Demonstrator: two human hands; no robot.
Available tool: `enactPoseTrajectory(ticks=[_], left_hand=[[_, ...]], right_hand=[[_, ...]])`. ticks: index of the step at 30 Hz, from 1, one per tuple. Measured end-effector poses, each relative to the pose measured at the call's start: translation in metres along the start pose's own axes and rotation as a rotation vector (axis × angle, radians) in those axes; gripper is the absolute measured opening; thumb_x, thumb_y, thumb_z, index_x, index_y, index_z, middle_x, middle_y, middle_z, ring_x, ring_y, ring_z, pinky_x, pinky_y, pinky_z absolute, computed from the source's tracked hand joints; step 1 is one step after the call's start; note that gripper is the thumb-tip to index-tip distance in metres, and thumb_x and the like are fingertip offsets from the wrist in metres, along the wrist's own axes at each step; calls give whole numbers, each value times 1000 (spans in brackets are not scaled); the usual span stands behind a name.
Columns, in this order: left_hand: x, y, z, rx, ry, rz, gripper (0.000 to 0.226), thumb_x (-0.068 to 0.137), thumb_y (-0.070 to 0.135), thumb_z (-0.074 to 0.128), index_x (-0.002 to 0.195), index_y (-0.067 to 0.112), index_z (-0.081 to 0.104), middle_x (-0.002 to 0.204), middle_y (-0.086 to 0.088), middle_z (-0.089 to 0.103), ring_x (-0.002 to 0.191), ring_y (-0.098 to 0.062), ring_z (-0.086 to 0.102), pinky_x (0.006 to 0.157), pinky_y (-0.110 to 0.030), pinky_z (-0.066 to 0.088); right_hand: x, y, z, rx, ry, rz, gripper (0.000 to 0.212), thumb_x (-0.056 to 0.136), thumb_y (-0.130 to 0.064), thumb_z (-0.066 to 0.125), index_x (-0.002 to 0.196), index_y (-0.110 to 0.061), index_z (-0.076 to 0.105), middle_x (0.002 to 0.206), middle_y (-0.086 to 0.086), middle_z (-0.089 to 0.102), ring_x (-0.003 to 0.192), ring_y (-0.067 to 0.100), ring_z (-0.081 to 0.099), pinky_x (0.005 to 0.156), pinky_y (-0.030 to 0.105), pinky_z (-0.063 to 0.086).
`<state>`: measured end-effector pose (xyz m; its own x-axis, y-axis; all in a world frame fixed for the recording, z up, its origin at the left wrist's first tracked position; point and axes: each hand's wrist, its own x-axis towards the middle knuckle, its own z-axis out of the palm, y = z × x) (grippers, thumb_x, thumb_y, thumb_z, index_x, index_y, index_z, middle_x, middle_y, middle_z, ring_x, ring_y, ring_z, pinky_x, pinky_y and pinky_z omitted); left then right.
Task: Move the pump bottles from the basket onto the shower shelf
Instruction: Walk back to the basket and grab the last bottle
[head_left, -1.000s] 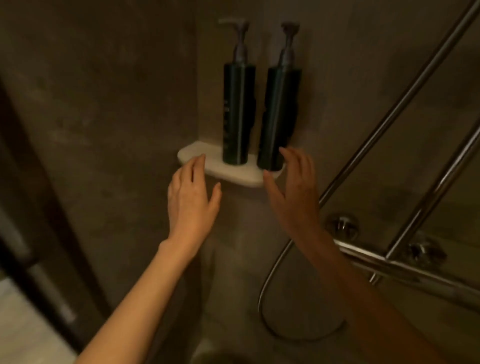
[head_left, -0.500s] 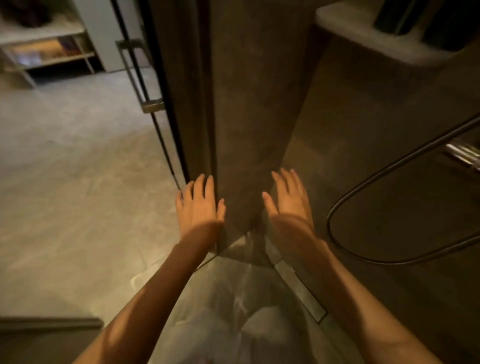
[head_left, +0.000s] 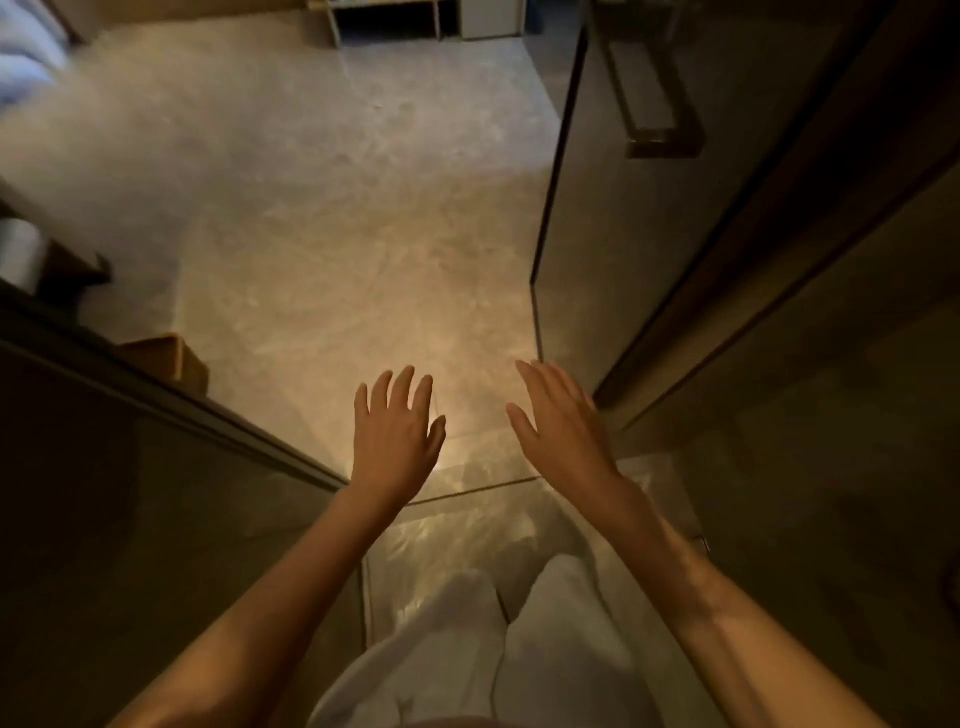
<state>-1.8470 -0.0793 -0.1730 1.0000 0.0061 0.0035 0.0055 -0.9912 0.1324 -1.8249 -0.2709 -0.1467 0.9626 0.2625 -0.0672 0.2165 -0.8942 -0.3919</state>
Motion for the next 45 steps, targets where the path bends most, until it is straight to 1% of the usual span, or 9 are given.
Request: enactPoseTrajectory(ticks=[4, 7, 10, 13, 19, 24, 30, 38, 45], left_hand=[[7, -43, 7, -16, -35, -64, 51, 89, 34, 55, 134, 10, 46, 142, -17, 46, 131, -41, 39, 106, -58, 28], [21, -67, 17, -35, -18, -107, 50, 88, 32, 57, 132, 9, 49, 139, -19, 49, 127, -42, 43, 104, -58, 31], [41, -89, 23, -79, -8, -163, 48, 90, 32, 54, 131, 9, 48, 138, -18, 49, 126, -39, 44, 104, -56, 33], [72, -111, 33, -90, 1, -211, 47, 91, 34, 51, 132, 10, 47, 138, -17, 49, 126, -37, 44, 105, -54, 35], [169, -153, 39, -113, -20, -370, 47, 91, 31, 51, 132, 9, 46, 136, -18, 48, 125, -36, 43, 104, -52, 35], [242, -175, 43, -112, -71, -479, 46, 89, 27, 55, 129, 6, 49, 133, -21, 51, 121, -39, 46, 100, -50, 36], [298, -206, 52, -165, -69, -667, 47, 92, 31, 48, 133, 7, 45, 138, -19, 47, 127, -36, 41, 105, -49, 32], [373, -295, 58, -208, -42, -818, 47, 93, 31, 48, 133, 7, 45, 137, -18, 48, 127, -35, 41, 106, -48, 29], [467, -421, 35, -182, -10, -857, 47, 92, 31, 48, 133, 8, 44, 133, -18, 50, 122, -36, 44, 104, -45, 30]], right_hand=[[24, -28, 25, 20, -65, -35, 50, 98, -34, 42, 144, -15, 35, 151, 7, 38, 142, 25, 28, 114, 40, 24], [51, -36, 41, 2, -95, -59, 50, 97, -33, 43, 144, -15, 36, 150, 7, 40, 141, 25, 31, 114, 40, 25], [88, -43, 50, 1, -154, -79, 52, 99, -34, 41, 146, -17, 30, 153, 6, 35, 143, 24, 26, 117, 40, 22], [139, -48, 64, 9, -218, -130, 52, 99, -33, 40, 147, -17, 27, 154, 5, 32, 144, 24, 23, 119, 42, 20], [275, -55, 82, -40, -275, -283, 46, 98, -23, 41, 142, -10, 36, 144, 12, 44, 136, 31, 36, 112, 46, 29], [377, -62, 82, -92, -347, -323, 50, 97, -31, 42, 142, -10, 34, 143, 13, 44, 134, 32, 37, 109, 47, 32], [468, -81, 93, -149, -426, -405, 58, 96, -40, 42, 144, -11, 31, 146, 14, 40, 138, 33, 31, 112, 46, 23], [593, -162, 129, -182, -434, -492, 57, 95, -42, 43, 144, -14, 32, 152, 12, 33, 146, 34, 13, 117, 51, 12], [722, -265, 159, -216, -425, -569, 56, 95, -40, 45, 143, -14, 33, 149, 13, 37, 143, 33, 21, 116, 49, 17]])
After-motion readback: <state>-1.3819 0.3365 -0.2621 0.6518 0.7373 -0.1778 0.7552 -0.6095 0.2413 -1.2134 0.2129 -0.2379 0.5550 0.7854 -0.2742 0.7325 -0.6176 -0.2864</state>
